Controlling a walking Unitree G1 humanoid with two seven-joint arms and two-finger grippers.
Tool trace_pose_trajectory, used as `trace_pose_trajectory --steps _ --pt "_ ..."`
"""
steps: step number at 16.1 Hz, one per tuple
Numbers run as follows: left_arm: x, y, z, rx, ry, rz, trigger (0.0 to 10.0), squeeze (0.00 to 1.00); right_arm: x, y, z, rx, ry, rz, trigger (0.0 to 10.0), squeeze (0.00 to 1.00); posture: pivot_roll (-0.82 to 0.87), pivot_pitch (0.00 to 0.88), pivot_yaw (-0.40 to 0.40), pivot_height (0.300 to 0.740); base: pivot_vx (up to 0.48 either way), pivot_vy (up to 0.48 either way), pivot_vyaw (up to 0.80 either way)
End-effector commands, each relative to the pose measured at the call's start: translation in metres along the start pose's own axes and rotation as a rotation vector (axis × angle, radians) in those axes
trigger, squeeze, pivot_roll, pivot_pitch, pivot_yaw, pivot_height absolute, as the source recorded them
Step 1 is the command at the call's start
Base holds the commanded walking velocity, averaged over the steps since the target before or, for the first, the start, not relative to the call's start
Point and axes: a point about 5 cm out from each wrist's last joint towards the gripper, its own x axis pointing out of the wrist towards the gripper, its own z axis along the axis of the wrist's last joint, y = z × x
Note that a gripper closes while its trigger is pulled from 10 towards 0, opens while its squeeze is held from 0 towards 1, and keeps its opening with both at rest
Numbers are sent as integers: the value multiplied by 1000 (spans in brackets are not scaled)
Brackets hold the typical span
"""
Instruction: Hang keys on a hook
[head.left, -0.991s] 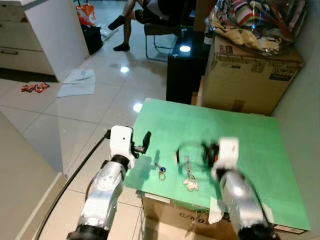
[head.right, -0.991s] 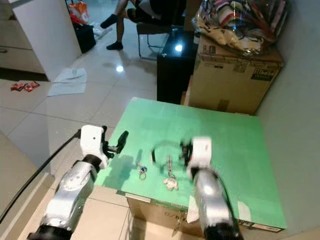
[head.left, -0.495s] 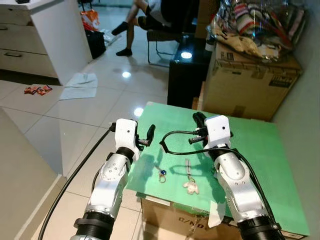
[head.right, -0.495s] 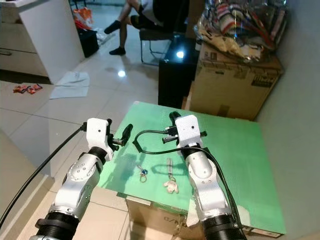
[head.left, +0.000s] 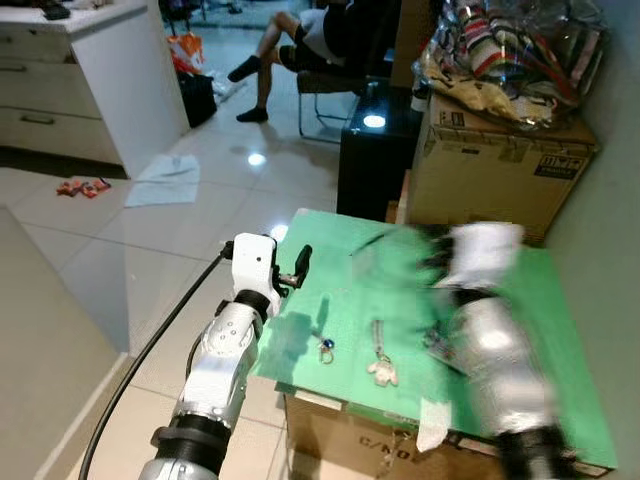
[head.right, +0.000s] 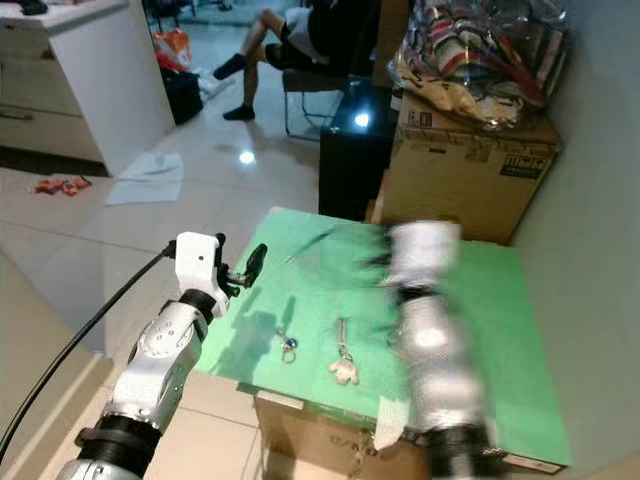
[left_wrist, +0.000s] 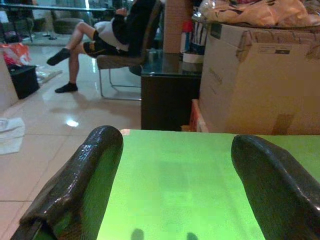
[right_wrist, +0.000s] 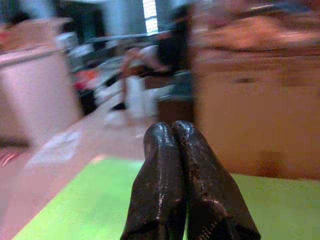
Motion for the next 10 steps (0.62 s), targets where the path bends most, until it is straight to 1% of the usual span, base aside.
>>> trace_pose_trajectory --steps 1,2,3,4,5,6,7,8,9,10 --pt "2 1 2 1 -9 -4 10000 0 1 -26 15 81 -38 -104 0 0 -176 0 48 740 0 0 0" --pt "2 1 1 2 -7 -6 10000 0 1 -37 22 145 -59 -136 0 0 -182 0 49 740 0 0 0" --pt "2 0 0 1 -5 -8 10000 0 0 -42 24 155 -65 -149 0 0 -185 0 51 740 0 0 0" --pt "3 -1 -1 0 -4 -13 10000 0 -1 -48 25 157 -61 -164 0 0 -192 0 53 740 0 0 0" --pt "3 -3 -1 0 -4 -20 10000 0 -4 -49 24 146 -51 -168 0 0 -192 0 53 740 0 0 0" --pt "4 -4 -1 0 -3 -23 10000 0 -5 -46 21 123 -35 -154 0 0 -194 0 55 740 0 0 0" --pt "4 -4 -2 0 -2 -25 10000 0 -5 -32 14 28 4 -87 0 0 -196 0 60 740 0 0 0" --pt "4 -3 -3 4 4 -28 10000 0 -8 -10 5 -15 16 21 0 0 -195 0 69 740 0 0 0" --pt "5 -2 -3 9 7 -33 10000 0 -14 6 -13 -48 88 66 0 0 -193 0 71 740 0 0 0" --pt "6 -2 -3 12 5 -34 10000 0 -20 15 -33 -47 184 68 0 0 -187 0 76 740 0 0 0"
